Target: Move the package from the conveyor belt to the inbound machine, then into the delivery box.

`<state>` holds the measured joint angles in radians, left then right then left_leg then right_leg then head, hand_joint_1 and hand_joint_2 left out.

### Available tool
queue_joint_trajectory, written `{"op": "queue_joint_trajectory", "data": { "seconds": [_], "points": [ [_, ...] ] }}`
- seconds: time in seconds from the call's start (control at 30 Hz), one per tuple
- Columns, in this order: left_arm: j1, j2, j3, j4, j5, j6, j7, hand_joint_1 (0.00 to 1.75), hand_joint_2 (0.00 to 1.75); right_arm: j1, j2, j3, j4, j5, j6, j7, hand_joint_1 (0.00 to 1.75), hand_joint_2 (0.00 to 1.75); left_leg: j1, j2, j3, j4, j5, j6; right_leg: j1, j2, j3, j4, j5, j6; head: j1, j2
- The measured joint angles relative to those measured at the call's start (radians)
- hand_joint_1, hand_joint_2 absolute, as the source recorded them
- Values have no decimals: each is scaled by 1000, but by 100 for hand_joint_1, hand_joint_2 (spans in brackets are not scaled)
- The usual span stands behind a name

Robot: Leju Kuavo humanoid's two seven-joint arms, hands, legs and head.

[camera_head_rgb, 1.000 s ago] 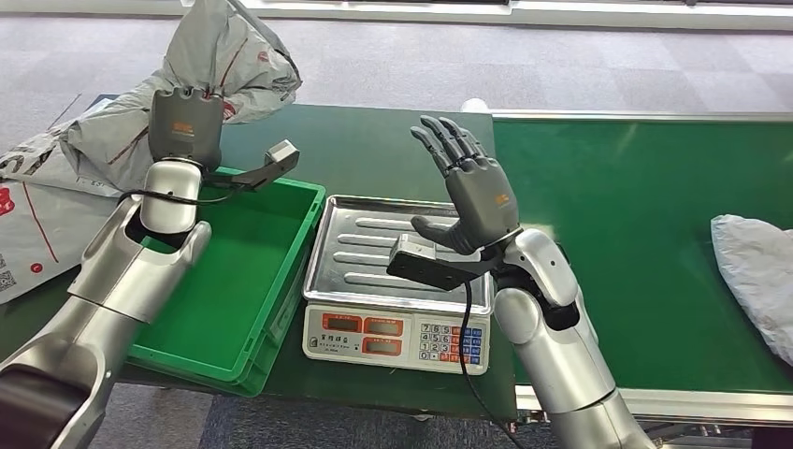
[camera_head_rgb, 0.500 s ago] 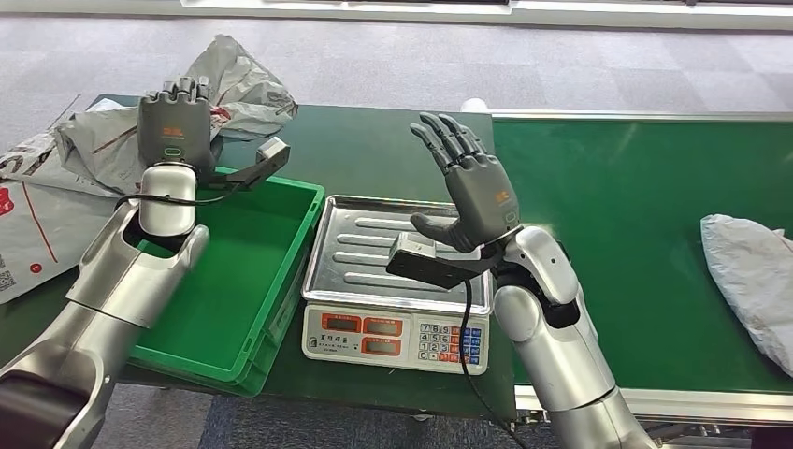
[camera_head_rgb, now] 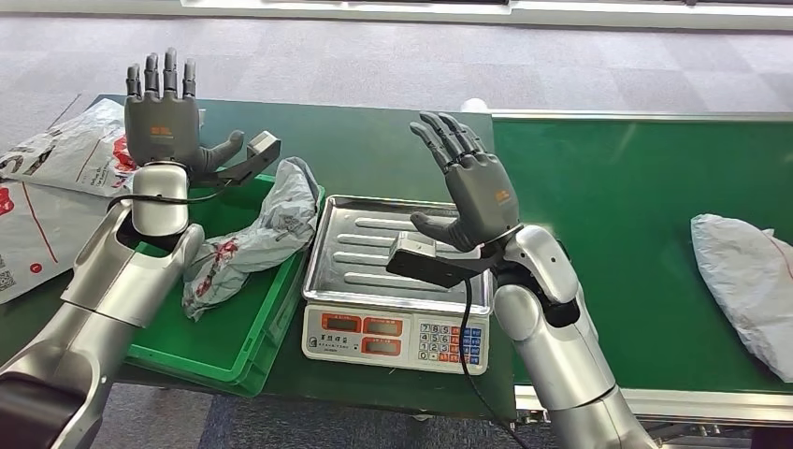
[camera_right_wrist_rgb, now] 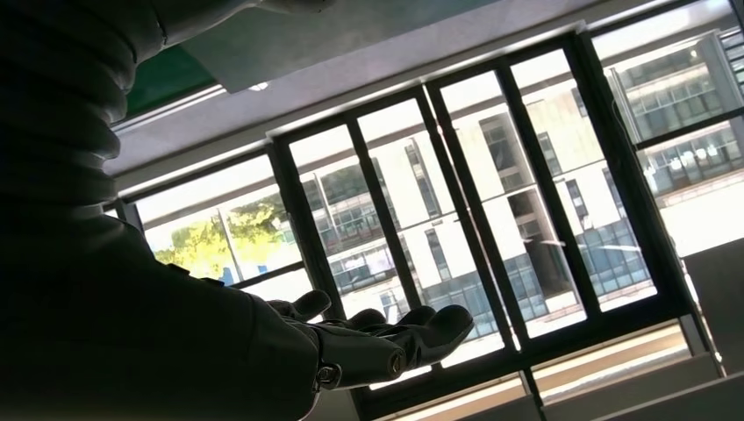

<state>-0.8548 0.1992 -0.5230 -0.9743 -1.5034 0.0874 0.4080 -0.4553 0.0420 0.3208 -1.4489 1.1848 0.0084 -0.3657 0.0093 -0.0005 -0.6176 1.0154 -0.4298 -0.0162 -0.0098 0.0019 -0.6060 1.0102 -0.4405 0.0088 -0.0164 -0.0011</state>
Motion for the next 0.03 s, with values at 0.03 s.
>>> {"op": "queue_joint_trajectory", "data": {
  "seconds": [0.03],
  "points": [
    [0, 1, 0, 0, 0, 0, 1, 0, 0, 0, 0, 0, 1, 0, 0, 0, 0, 175, 0, 0, 0, 0, 0, 0, 0, 0, 0, 0, 0, 0, 0, 0]
  ]
}}
